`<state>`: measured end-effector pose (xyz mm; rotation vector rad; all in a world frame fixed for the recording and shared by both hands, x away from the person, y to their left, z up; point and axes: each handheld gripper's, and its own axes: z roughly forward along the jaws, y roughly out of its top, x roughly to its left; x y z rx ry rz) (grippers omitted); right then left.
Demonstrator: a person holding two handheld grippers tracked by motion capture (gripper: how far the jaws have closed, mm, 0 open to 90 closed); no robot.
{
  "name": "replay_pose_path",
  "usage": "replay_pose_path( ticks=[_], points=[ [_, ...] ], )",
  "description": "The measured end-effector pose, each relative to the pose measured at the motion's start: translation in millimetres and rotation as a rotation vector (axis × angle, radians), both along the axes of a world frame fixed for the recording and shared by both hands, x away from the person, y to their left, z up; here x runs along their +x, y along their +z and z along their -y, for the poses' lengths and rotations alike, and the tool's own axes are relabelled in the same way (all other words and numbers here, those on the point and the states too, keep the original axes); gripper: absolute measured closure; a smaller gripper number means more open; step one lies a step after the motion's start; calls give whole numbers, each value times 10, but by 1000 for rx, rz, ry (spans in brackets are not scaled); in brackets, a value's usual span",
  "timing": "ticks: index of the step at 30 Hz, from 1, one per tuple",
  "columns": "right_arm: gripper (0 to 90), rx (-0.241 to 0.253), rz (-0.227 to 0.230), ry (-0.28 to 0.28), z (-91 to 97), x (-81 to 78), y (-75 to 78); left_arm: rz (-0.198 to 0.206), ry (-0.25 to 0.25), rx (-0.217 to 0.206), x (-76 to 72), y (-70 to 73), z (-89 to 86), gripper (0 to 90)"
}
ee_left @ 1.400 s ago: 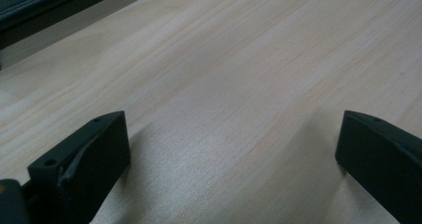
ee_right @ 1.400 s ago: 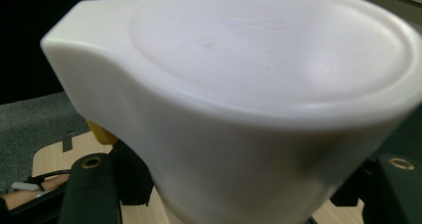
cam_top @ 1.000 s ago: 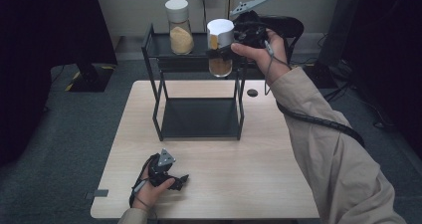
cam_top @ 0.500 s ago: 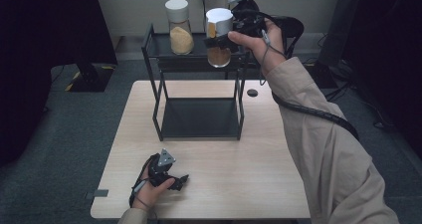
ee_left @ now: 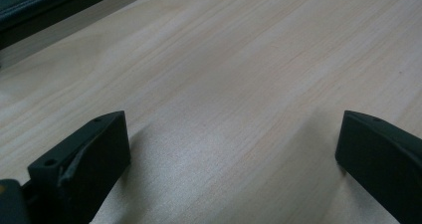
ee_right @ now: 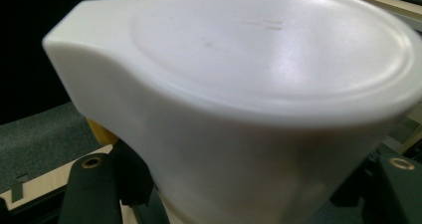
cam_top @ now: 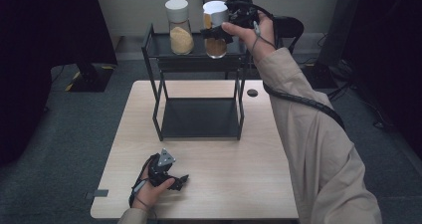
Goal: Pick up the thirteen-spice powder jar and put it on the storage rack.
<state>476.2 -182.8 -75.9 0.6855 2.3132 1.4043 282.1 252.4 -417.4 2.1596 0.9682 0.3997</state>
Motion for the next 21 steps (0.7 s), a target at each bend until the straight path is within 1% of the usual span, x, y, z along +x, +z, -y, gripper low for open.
replay_pose_path(
  ticks=[1, 4, 7, 11, 16, 21],
  points=[
    [304, 1, 4, -5, -16, 14, 2, 0, 0, 0, 0, 0, 0, 0],
    [304, 15, -2, -12, -42, 73, 4, 0, 0, 0, 0, 1, -1, 0],
    [304, 15, -4, -27, -94, 121, 4, 0, -3, 1, 2, 1, -3, 0],
    [304, 27, -14, -44, -134, 214, -33, 0, -3, 1, 3, 1, -4, 0],
    [304, 27, -31, -68, -184, 339, -103, 0, -5, 1, 6, 1, -7, 0],
    [304, 14, -32, -88, -226, 387, -151, 0, -7, 2, 6, 2, -10, 0]
  ],
)
